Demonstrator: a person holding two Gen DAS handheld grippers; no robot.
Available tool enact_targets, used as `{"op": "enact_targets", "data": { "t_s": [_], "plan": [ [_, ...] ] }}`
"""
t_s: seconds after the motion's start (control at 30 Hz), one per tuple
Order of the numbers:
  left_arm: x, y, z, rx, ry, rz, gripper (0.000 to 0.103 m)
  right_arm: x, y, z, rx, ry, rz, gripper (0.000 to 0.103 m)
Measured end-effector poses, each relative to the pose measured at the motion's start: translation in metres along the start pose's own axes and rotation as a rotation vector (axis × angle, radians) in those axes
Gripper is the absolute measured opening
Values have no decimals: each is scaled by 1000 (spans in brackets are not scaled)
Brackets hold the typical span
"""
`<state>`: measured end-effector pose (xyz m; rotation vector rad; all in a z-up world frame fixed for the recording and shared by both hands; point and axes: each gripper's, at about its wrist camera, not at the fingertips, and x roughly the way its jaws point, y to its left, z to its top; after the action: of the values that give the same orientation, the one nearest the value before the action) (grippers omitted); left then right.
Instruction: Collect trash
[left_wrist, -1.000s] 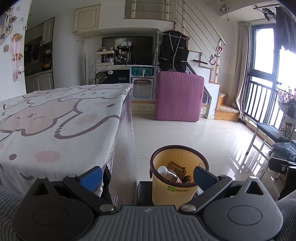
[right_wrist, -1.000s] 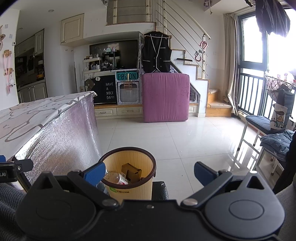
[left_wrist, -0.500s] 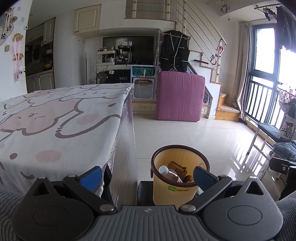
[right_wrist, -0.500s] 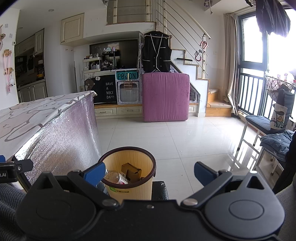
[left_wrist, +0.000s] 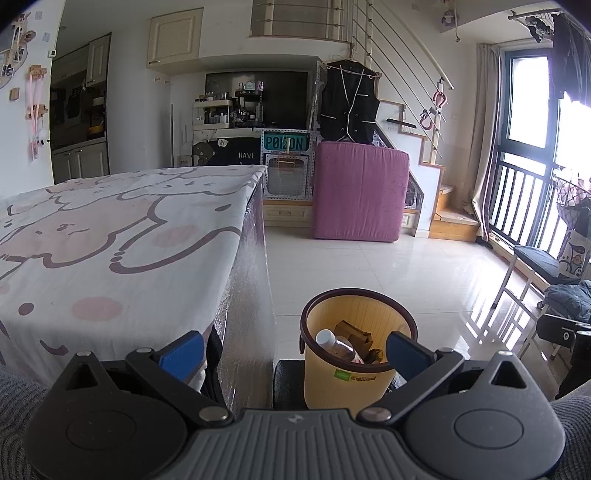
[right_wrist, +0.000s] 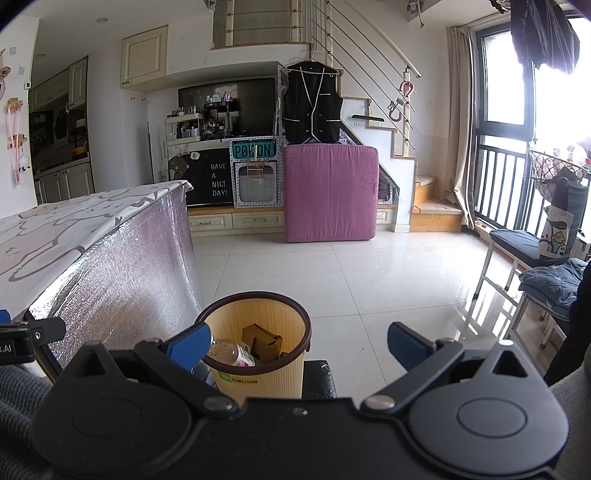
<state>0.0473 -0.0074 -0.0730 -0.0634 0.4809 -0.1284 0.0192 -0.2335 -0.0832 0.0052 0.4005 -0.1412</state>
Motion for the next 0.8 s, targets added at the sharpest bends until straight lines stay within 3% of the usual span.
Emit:
{"op": "enact_targets", "data": {
  "t_s": [0.8],
  "plan": [
    [-2, -1, 0, -3, 2, 8, 103, 0, -1, 2, -1, 1, 0, 103]
  ]
}}
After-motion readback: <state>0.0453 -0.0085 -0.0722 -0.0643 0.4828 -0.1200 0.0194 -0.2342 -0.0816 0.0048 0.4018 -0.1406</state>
